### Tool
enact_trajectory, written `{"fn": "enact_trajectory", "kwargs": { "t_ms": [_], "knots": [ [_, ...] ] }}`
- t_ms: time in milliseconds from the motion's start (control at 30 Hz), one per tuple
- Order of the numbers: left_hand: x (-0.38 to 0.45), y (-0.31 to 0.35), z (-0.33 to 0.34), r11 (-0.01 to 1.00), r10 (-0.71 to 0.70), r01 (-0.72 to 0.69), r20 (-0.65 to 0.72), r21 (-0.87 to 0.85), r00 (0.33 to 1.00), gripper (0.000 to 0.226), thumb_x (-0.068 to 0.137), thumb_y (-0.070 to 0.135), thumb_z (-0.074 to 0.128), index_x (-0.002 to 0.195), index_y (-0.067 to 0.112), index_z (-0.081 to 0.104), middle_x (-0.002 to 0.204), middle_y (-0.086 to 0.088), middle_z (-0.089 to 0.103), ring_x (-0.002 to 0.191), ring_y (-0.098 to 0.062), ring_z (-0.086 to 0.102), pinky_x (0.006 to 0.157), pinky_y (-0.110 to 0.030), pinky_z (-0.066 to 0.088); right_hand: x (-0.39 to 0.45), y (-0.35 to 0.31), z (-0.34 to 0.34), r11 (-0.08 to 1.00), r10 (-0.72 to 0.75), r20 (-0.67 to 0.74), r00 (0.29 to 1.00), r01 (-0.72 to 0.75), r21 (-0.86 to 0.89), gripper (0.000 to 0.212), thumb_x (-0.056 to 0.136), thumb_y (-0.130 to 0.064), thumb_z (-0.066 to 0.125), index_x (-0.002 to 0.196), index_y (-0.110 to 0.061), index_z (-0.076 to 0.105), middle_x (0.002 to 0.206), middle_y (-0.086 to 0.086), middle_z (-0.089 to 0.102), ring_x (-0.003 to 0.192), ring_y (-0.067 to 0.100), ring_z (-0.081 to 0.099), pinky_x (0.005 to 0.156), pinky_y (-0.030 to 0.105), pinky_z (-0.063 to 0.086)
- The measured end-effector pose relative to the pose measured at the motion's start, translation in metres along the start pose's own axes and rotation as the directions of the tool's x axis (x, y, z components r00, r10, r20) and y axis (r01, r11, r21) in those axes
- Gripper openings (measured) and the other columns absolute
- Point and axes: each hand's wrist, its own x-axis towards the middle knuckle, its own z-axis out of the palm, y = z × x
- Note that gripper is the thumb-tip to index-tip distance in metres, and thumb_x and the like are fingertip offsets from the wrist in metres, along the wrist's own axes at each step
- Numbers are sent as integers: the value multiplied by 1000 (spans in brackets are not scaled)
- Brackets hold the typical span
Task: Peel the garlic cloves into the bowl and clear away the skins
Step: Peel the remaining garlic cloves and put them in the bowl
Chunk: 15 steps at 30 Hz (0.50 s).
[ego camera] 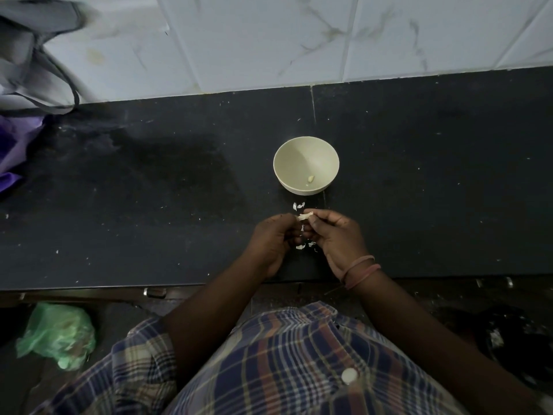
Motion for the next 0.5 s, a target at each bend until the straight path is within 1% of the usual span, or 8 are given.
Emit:
{"fn": "enact_trajectory", "kwargs": {
  "t_ms": [67,100,167,233,300,367,433,500],
  "knots": [
    [0,2,0,1000,7,-7,-21,1,1000,15,94,2,51,93,-2,65,74,-11,69,62,-17,67,60,-27,52,-1,-2,1,999,16,-22,1000,-15,46,20,95,5,55,111,10,64,93,25,68,76,30,66,64,32,60],
    [0,2,-2,1000,10,-10,-46,-3,999,16,94,1,51,89,0,65,71,-8,68,59,-15,65,55,-23,51,-1,-3,0,999,19,-38,999,-17,52,18,95,4,55,109,9,65,90,22,68,73,25,65,64,27,59],
    [1,3,-6,1000,9,-8,-124,9,992,15,94,2,53,83,5,63,68,-4,62,58,-12,57,51,-20,47,1,-4,-3,999,14,-59,998,-12,46,14,95,3,56,102,1,69,85,15,68,71,19,62,66,23,56],
    [4,0,-11,999,8,-1,-190,35,982,12,94,3,58,83,7,60,68,-4,56,59,-13,51,52,-21,45,2,-4,-6,1000,3,-54,999,-2,23,14,95,2,57,99,-3,70,84,13,68,71,18,61,67,24,55],
    [6,-3,-14,997,13,5,-227,78,974,10,93,8,65,84,5,64,67,-6,59,58,-14,55,58,-26,48,2,-3,-6,1000,-16,-50,999,15,-22,14,94,2,59,101,-3,70,85,14,69,71,18,62,67,25,55],
    [8,-6,-16,992,27,6,-251,129,968,10,91,12,72,88,3,70,72,-9,65,60,-15,61,65,-31,54,1,-1,-4,996,-52,-56,997,48,-77,16,92,2,61,101,-5,72,85,15,69,71,17,62,64,23,55],
    [8,-6,-14,990,36,-1,-253,138,967,3,92,5,69,94,4,72,77,-12,70,64,-16,65,68,-30,58,1,-1,-2,984,-99,-67,993,88,-154,17,91,3,62,99,-9,72,85,14,71,70,16,63,61,21,55],
    [7,-4,-9,993,27,-2,-224,114,974,15,93,-6,62,102,3,70,81,-11,73,67,-16,70,65,-26,61,1,-1,-1,969,-136,-77,988,116,-218,17,91,4,62,99,-8,71,86,12,72,68,12,65,61,21,55]
  ]
}}
